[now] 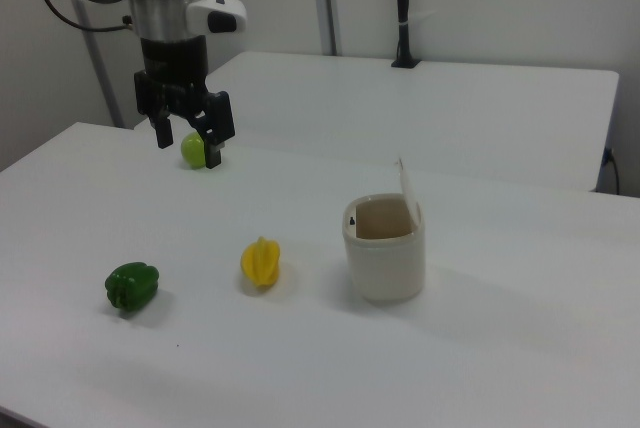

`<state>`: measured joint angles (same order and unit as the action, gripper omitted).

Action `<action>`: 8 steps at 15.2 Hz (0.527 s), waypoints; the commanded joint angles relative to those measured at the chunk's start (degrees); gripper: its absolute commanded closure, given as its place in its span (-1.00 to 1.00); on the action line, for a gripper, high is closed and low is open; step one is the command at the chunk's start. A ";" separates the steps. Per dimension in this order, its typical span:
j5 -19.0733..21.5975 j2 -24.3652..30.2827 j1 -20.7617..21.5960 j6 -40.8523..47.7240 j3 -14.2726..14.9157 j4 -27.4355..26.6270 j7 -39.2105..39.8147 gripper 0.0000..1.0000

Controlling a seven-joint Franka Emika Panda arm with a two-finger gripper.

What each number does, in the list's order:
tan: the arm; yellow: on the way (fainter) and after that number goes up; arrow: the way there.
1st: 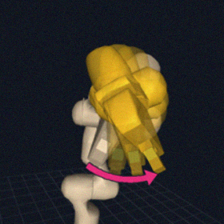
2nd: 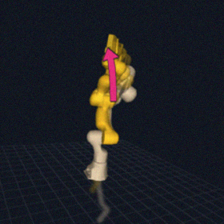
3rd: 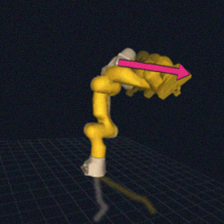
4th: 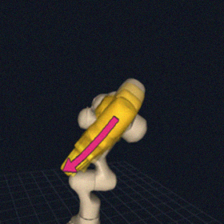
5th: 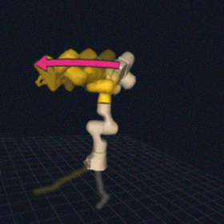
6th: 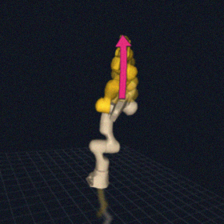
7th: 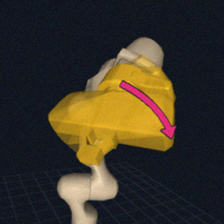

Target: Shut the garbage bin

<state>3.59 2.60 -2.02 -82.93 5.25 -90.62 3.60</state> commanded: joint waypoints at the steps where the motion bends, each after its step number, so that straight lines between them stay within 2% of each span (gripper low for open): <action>1: 0.10 0.92 0.62 1.01 0.90 -0.25 0.18 -0.50; 5: 0.63 0.65 -0.61 0.66 0.90 -0.17 0.09 0.05; 8: 0.81 0.57 -1.75 -1.97 0.90 0.10 -0.26 0.21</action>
<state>3.59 2.60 -3.07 -83.08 5.48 -90.55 3.57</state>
